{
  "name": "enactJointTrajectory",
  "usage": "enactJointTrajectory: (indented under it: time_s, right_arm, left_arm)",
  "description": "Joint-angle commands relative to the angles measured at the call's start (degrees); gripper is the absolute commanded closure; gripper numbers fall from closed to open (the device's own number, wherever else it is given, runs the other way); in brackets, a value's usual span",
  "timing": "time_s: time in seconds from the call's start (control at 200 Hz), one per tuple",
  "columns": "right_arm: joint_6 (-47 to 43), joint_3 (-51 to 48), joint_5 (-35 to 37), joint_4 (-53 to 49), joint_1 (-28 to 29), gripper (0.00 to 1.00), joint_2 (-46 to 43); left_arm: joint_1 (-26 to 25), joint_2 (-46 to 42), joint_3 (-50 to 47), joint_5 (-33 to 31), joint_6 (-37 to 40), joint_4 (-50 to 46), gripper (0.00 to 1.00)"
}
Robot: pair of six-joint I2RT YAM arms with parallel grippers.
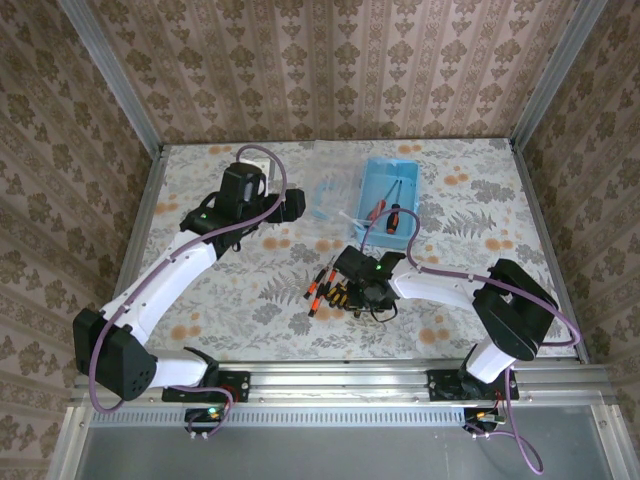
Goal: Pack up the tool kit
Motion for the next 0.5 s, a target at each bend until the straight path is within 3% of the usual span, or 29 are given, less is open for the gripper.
enactJointTrajectory:
  time_s: [0.0, 0.495]
  right_arm:
    - [0.58, 0.08, 0.58, -0.12, 0.30, 0.61, 1.55]
    - [2.52, -1.13, 3.36, -0.73, -0.92, 0.70, 1.88]
  left_arm:
    - [-0.41, 0.36, -0.25, -0.31, -0.31, 0.38, 0.00]
    - [-0.64, 0.27, -0.23, -0.42, -0.04, 0.44, 0.00]
